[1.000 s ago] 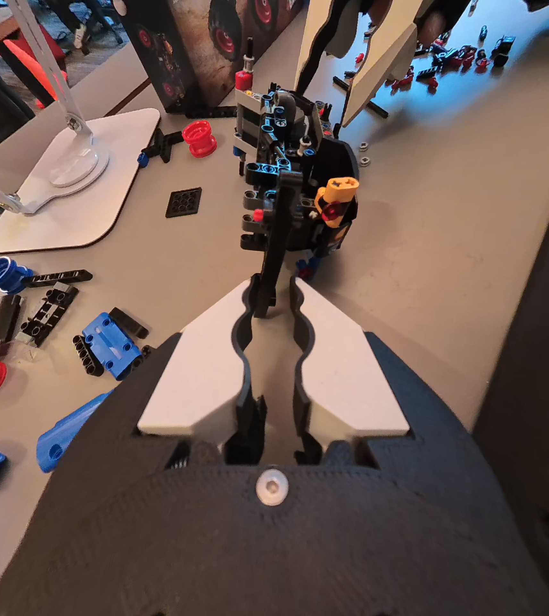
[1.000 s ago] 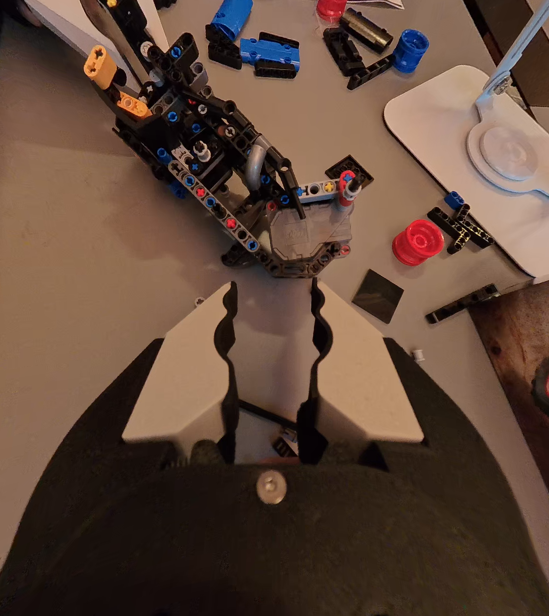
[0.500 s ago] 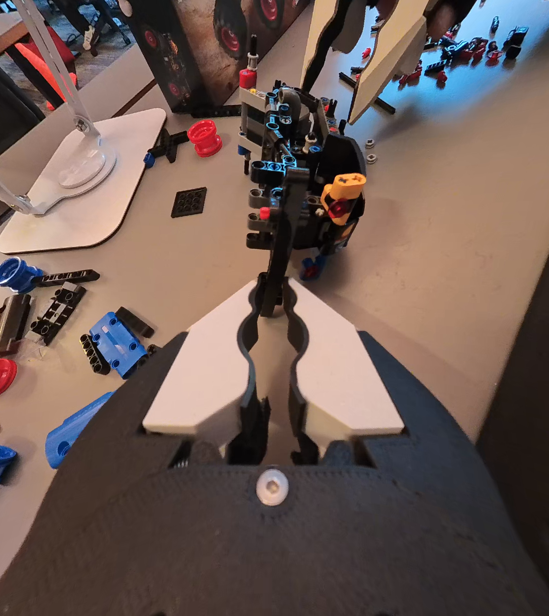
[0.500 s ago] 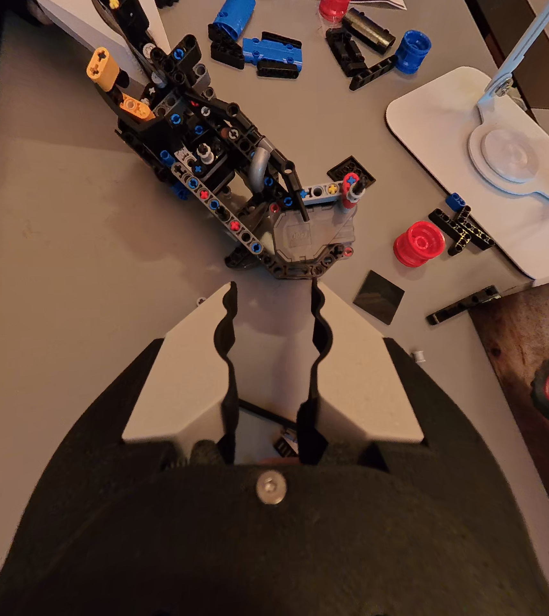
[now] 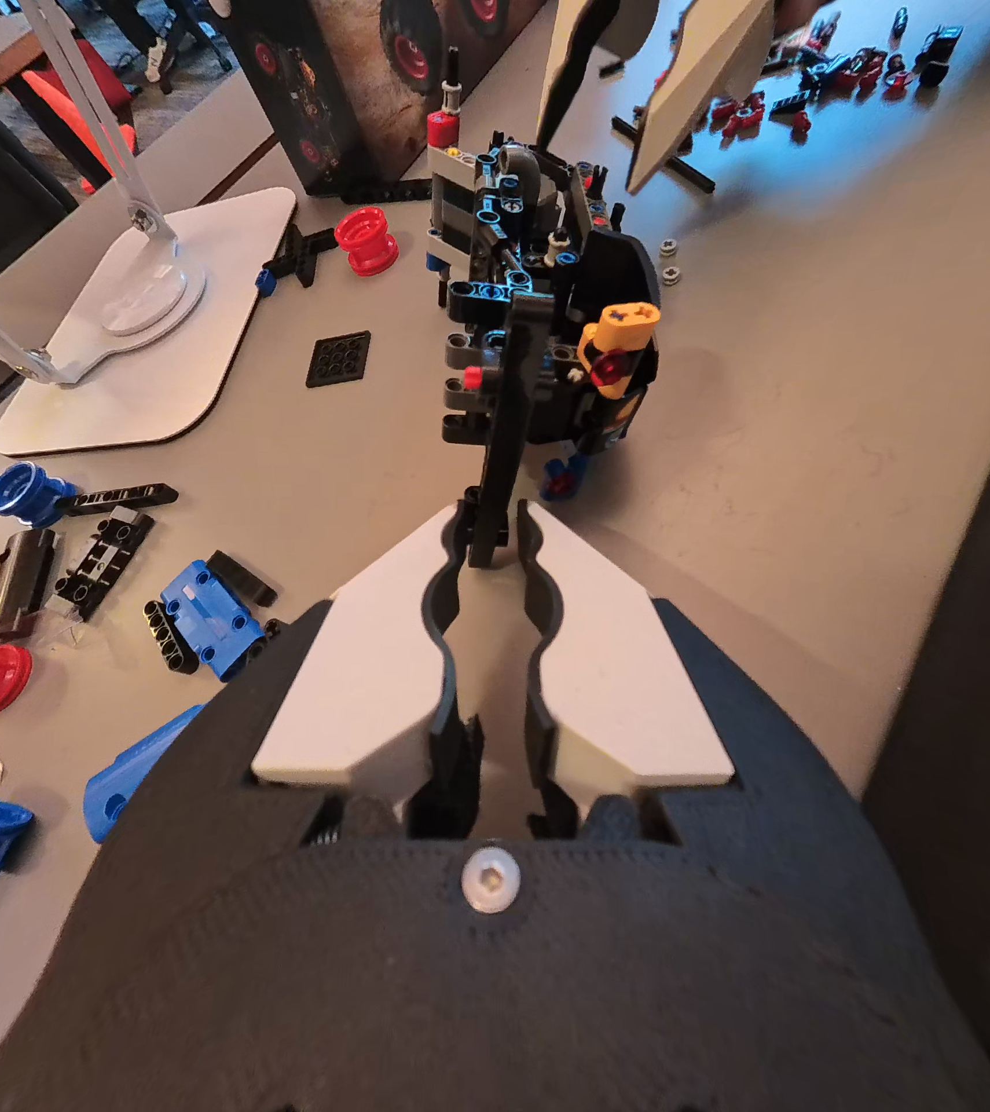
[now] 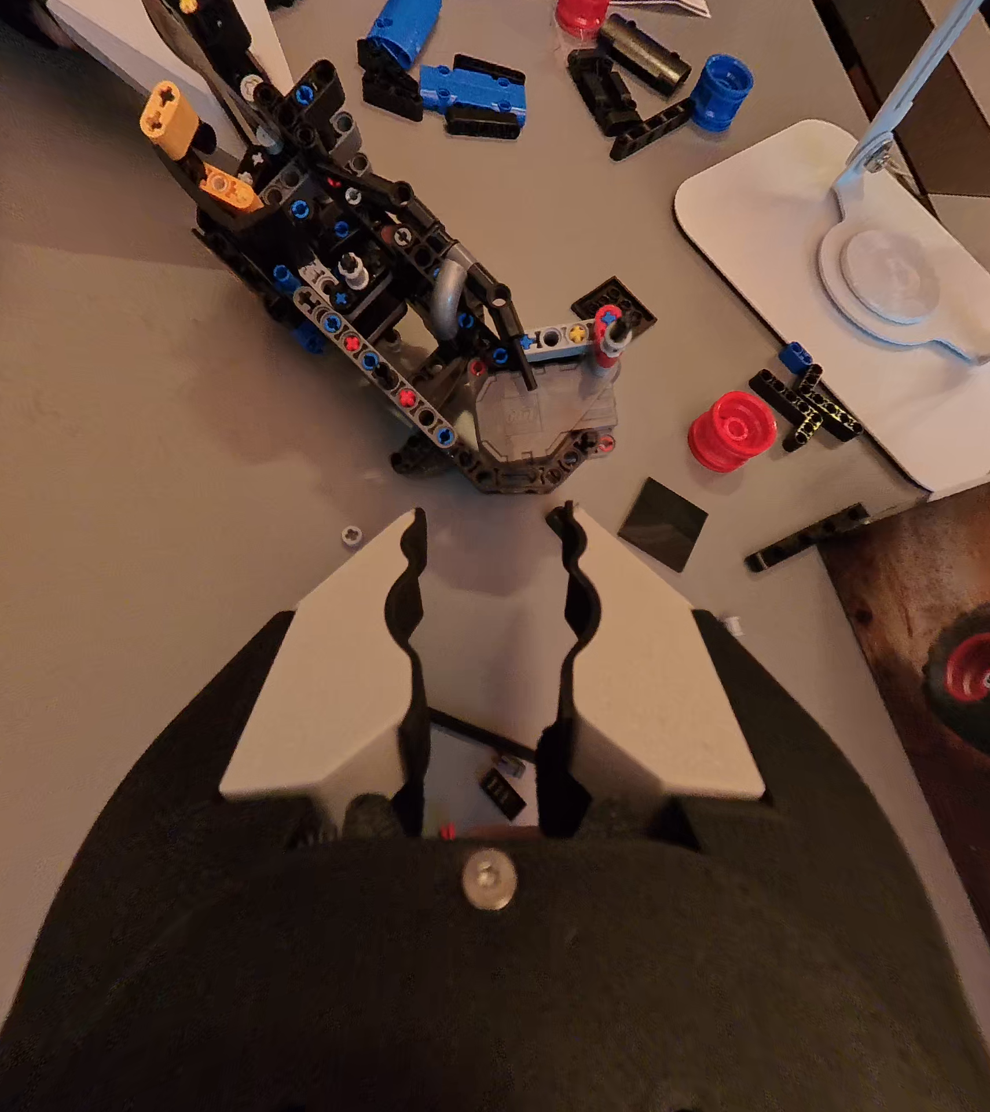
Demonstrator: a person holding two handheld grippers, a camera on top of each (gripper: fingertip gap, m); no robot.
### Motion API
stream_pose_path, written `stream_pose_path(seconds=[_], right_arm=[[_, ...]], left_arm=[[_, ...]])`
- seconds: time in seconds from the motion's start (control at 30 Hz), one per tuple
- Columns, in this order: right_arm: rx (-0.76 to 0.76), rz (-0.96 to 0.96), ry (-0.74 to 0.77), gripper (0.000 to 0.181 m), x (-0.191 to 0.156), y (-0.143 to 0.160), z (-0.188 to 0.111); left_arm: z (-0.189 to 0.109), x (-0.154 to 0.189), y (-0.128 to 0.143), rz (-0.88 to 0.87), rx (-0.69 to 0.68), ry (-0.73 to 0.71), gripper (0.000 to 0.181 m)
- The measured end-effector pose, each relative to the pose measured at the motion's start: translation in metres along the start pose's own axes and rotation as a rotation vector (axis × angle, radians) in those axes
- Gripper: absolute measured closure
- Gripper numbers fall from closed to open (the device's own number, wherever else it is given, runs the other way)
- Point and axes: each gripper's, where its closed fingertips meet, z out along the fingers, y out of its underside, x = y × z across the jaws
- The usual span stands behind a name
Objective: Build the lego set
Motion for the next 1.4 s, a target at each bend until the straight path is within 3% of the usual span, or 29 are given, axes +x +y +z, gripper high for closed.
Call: stream_pose_path(seconds=[1.13,1.4], right_arm=[[-0.012,-0.014,-0.034,0.137,-0.009,0.002,0.005],[-0.016,-0.015,-0.035,0.136,-0.009,0.003,0.006]], left_arm=[[0.006,0.001,0.001,0.047,-0.019,-0.011,0.163],[0.006,0.000,-0.001,0.069,-0.019,-0.032,0.168]])
